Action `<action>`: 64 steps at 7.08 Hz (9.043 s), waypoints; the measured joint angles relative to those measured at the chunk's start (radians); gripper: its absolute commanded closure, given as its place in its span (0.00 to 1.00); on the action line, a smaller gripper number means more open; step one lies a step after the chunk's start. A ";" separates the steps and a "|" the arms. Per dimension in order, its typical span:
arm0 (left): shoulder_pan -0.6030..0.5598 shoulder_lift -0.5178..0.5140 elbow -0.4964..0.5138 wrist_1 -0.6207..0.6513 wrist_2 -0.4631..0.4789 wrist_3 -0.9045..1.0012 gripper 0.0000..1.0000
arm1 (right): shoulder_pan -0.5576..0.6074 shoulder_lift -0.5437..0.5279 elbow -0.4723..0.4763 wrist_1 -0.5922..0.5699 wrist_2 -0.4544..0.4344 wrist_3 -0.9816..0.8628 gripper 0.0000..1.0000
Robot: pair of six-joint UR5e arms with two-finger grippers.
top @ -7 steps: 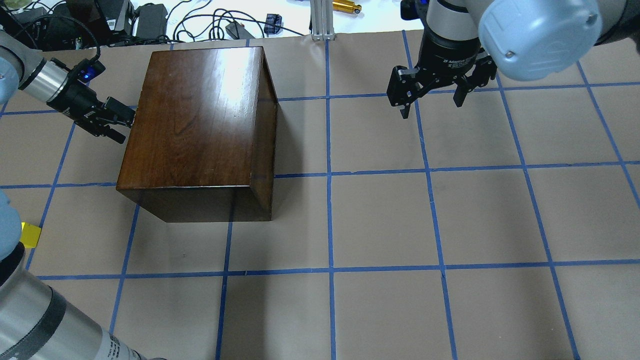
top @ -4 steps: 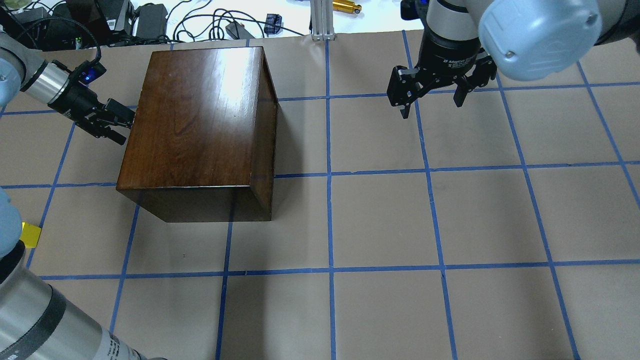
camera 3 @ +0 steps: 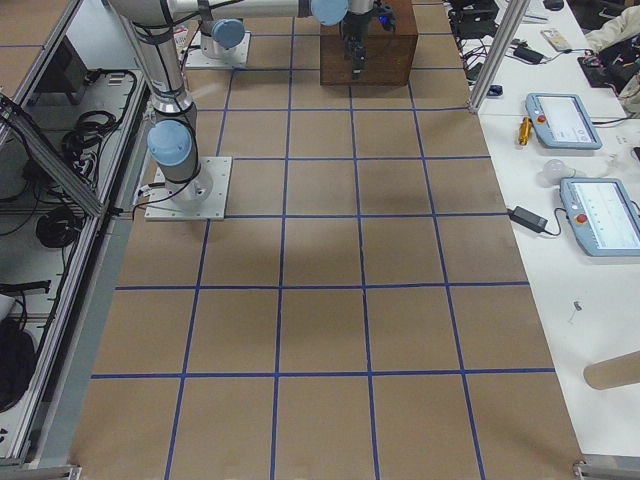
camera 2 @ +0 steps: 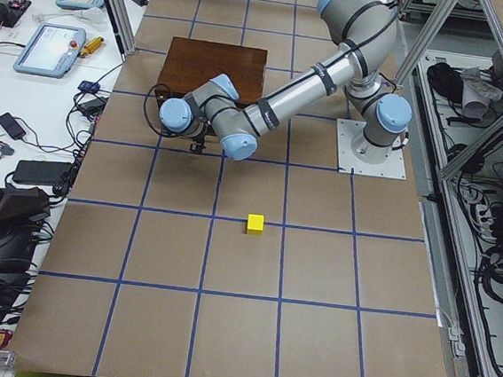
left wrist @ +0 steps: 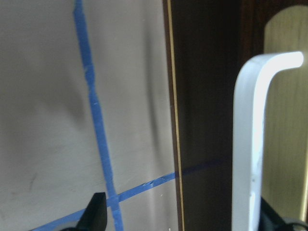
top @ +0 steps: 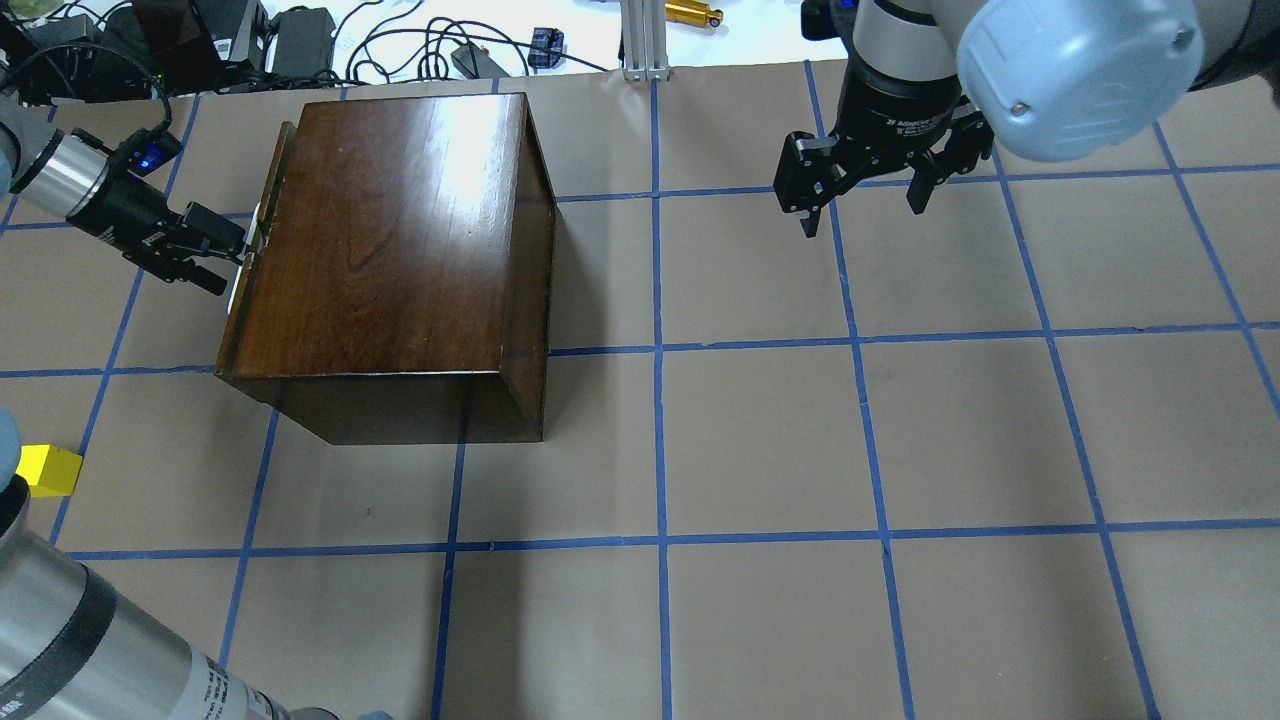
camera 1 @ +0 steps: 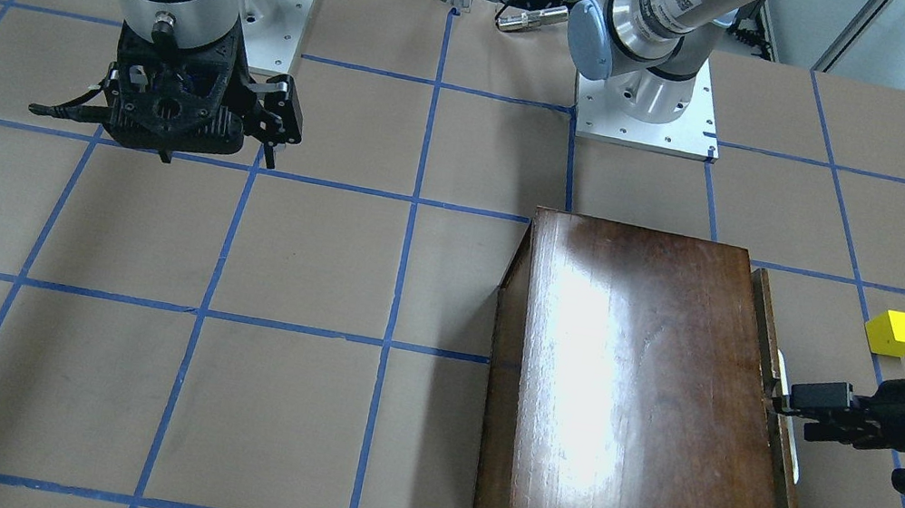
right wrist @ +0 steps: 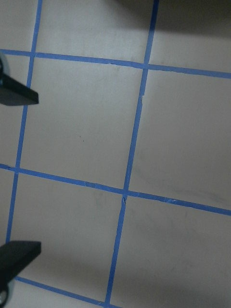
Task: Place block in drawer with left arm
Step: 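Grasp the white handle with the left gripper and pull the drawer open, then release the handle and raise the left gripper over the cabinet, then move the left gripper down toward the yellow cube, then lower the left gripper over the yellow cube and close on it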
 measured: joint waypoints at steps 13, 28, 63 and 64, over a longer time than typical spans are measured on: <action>0.138 0.047 0.014 0.008 0.094 0.022 0.00 | 0.000 0.000 0.000 0.000 0.001 0.000 0.00; -0.328 0.546 -0.039 -0.247 0.286 -0.633 0.00 | 0.000 0.000 0.000 0.000 0.000 0.000 0.00; 0.417 0.260 -0.526 0.664 0.341 1.852 0.00 | 0.000 0.000 0.000 0.000 0.001 0.000 0.00; 0.424 0.242 -0.527 0.673 0.341 1.860 0.00 | 0.000 0.000 0.000 0.000 0.000 0.000 0.00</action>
